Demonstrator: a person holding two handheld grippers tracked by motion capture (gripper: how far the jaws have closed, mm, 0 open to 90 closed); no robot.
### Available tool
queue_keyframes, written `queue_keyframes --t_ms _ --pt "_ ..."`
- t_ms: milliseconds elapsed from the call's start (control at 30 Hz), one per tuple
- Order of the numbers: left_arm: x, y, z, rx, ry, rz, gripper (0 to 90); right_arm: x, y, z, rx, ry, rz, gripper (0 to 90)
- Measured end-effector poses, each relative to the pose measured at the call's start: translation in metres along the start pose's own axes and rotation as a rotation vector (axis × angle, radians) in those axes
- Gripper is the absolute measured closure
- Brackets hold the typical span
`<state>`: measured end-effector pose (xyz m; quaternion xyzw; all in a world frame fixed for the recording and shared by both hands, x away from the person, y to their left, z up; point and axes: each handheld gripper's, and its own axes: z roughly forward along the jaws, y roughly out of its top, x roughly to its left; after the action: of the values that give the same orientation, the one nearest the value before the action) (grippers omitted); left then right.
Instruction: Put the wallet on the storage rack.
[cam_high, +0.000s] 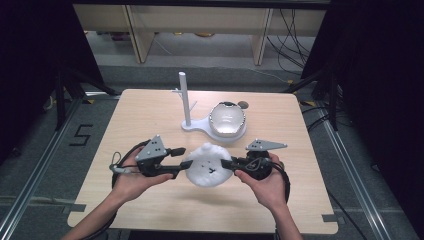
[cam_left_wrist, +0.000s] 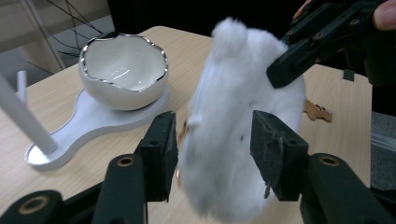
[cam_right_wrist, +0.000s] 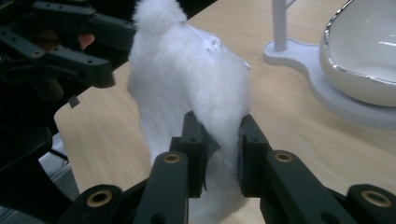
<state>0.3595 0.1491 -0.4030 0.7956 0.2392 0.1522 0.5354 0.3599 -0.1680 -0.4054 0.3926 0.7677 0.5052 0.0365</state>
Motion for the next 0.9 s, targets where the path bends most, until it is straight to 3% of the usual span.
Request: queue_keyframes --t_ms 67,133,167,233,267,333,467,533,667,733,767,800,900 --pt "0.003 -0.005 -0.007 0.0 0.022 -0.015 48.9 -0.006 0.001 -0.001 -0.035 -0.016 -0.033 77.3" --pt "0.007 -0.01 -0.016 -0.006 0.044 -0.032 48.6 -0.006 0.003 -0.004 -0.049 -0.02 -0.011 77.4" --pt "0.008 -0.013 -0.018 -0.011 0.049 -0.036 48.5 -0.01 0.004 -0.005 -0.07 -0.027 -0.039 77.4" --pt "0.012 -0.018 -0.026 -0.006 0.074 -0.046 48.4 -0.008 0.006 -0.009 -0.071 -0.036 0.019 77.4" --pt "0.013 -0.021 -0.028 -0.008 0.087 -0.053 48.3 -0.011 0.007 -0.01 -0.095 -0.046 -0.017 77.4" --pt "0.016 -0.027 -0.032 0.002 0.109 -0.052 48.2 -0.013 0.009 -0.012 -0.105 -0.051 -0.013 77.4" --pt "0.021 -0.042 -0.036 0.003 0.136 -0.085 47.7 -0.014 0.014 -0.016 -0.122 -0.064 0.015 77.4" --pt "0.023 -0.051 -0.038 0.007 0.159 -0.096 47.4 -0.019 0.016 -0.016 -0.149 -0.086 -0.022 77.4" --pt "0.028 -0.068 -0.039 0.026 0.204 -0.124 46.7 -0.023 0.02 -0.019 -0.156 -0.084 -0.01 77.4" --pt "0.033 -0.078 -0.04 0.03 0.231 -0.142 45.9 -0.022 0.021 -0.021 -0.158 -0.1 0.031 77.4" --pt "0.033 -0.078 -0.04 0.03 0.231 -0.142 45.4 -0.024 0.022 -0.022 -0.166 -0.099 0.027 77.4" --pt "0.039 -0.086 -0.04 0.036 0.26 -0.156 44.9 -0.027 0.023 -0.022 -0.166 -0.11 -0.005 77.4" --pt "0.047 -0.097 -0.041 0.045 0.295 -0.185 42.9 -0.029 0.025 -0.025 -0.184 -0.124 -0.001 77.3"
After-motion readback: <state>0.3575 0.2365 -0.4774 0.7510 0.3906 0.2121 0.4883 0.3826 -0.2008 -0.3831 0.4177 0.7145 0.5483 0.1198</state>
